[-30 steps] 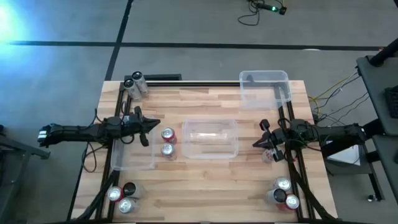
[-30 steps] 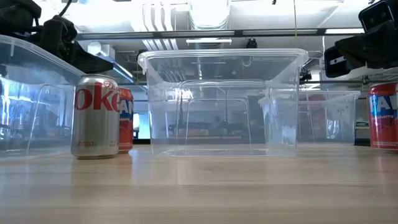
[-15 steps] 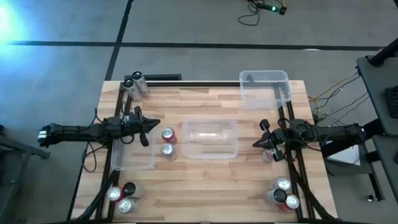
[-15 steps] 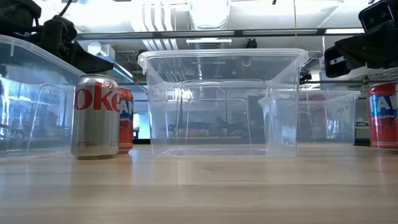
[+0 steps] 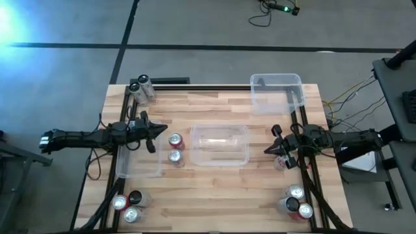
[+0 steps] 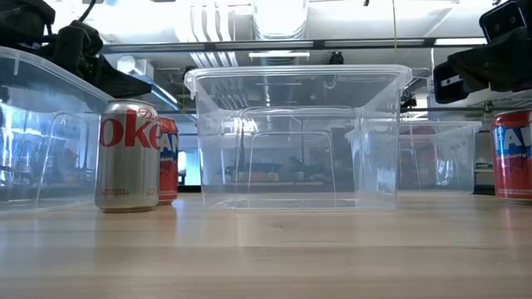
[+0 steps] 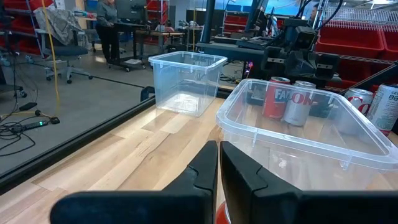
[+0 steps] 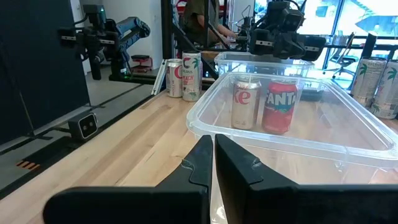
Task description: Sort soda cans
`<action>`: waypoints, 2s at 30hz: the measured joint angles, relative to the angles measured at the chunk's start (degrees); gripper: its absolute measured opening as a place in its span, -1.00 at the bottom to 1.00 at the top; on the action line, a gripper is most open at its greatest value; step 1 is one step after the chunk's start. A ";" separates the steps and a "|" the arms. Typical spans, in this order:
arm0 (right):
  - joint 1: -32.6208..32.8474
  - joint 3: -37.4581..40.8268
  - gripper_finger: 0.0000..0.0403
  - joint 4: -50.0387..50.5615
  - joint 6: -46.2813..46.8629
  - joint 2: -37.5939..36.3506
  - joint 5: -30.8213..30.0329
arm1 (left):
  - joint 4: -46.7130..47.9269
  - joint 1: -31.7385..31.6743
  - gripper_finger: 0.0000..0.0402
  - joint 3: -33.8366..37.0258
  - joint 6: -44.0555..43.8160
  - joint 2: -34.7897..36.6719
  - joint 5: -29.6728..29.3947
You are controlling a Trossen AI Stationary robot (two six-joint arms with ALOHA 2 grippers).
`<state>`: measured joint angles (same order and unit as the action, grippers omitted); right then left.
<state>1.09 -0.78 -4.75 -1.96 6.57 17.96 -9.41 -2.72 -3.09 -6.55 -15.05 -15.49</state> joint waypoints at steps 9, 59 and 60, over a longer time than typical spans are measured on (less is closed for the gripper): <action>-0.01 0.00 -0.94 0.00 0.00 0.00 0.00 | 0.00 0.00 -0.99 0.00 0.01 0.01 0.00; 0.01 0.00 -0.94 -22.13 14.36 0.00 -5.27 | 34.62 0.09 -0.75 -37.49 -1.23 -11.16 1.53; 0.00 0.00 -0.94 -24.61 16.98 0.04 -6.73 | 37.45 0.17 -0.70 -39.59 -2.71 -12.62 4.01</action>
<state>1.09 -0.78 -29.37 15.02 6.61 11.23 28.05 -2.55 -42.68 -9.25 -27.67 -11.48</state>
